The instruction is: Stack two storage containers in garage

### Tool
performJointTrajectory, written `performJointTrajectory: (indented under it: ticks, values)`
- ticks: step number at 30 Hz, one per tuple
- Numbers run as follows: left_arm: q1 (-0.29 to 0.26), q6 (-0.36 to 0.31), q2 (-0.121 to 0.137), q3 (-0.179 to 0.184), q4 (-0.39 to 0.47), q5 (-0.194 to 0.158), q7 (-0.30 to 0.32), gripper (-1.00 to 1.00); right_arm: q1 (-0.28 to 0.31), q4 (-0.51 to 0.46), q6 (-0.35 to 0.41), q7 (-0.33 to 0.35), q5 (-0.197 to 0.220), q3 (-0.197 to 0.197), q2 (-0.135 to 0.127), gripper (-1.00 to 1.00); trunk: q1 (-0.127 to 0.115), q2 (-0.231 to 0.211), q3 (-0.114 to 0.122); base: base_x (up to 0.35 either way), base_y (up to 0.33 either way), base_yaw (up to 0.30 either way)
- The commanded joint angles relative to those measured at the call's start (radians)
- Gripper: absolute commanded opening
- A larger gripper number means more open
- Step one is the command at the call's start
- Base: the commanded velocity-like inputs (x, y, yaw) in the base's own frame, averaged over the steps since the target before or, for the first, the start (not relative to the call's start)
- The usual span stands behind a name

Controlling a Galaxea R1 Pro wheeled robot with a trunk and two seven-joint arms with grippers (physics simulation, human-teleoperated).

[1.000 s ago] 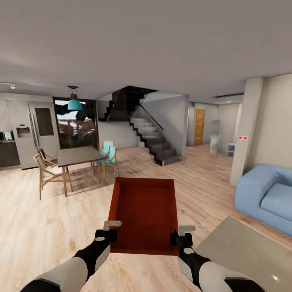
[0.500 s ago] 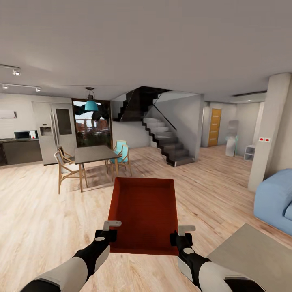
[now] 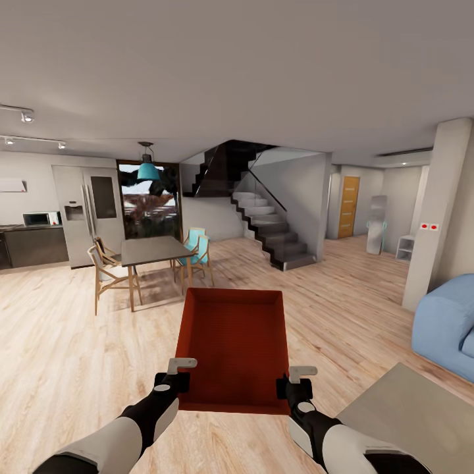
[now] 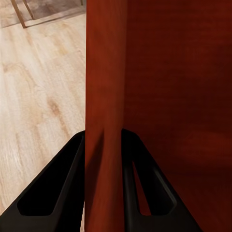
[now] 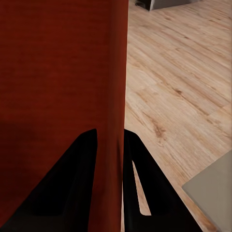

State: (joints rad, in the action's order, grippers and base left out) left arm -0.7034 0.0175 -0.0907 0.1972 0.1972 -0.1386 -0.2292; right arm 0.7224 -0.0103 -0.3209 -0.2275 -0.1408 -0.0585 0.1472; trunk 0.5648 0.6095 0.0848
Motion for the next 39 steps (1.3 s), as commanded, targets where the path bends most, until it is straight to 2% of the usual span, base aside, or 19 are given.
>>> performJointTrajectory:
  ticks: [1, 22, 39]
  values:
    - [-0.001, 0.002, -0.001, -0.047, -0.004, -0.104, -0.021, -1.00, 0.000, -0.002, -0.051, -0.084, -0.005, -0.026, 0.000, -1.00, 0.000, 0.000, 0.000, 0.000, 0.000, 0.000]
    - [-0.001, 0.007, -0.001, -0.047, -0.004, -0.104, -0.021, -1.00, 0.000, -0.002, -0.043, -0.085, -0.004, -0.026, -0.001, -1.00, 0.000, 0.000, 0.000, 0.005, 0.000, 0.000]
    - [-0.001, 0.012, -0.001, -0.047, -0.004, -0.104, -0.021, -1.00, 0.000, -0.002, -0.047, -0.085, -0.005, -0.026, -0.001, -1.00, 0.000, 0.000, 0.000, 0.308, 0.000, 0.000]
